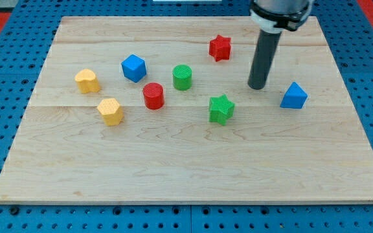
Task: Push the green blocks towards the bottom center
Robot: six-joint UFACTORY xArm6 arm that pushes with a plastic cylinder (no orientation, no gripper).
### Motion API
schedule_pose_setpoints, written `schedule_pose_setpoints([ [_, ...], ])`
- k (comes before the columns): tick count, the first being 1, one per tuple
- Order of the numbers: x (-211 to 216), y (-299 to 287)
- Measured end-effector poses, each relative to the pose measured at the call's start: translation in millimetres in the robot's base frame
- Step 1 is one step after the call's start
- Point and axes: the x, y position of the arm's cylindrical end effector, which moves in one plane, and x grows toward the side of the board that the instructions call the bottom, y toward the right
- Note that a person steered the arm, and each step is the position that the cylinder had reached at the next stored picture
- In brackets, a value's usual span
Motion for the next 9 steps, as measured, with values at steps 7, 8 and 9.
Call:
schedule_pose_setpoints([
  [7, 60.2, -86.6],
  [8, 77.9, -110.8],
  [9, 93.0, -126.3],
])
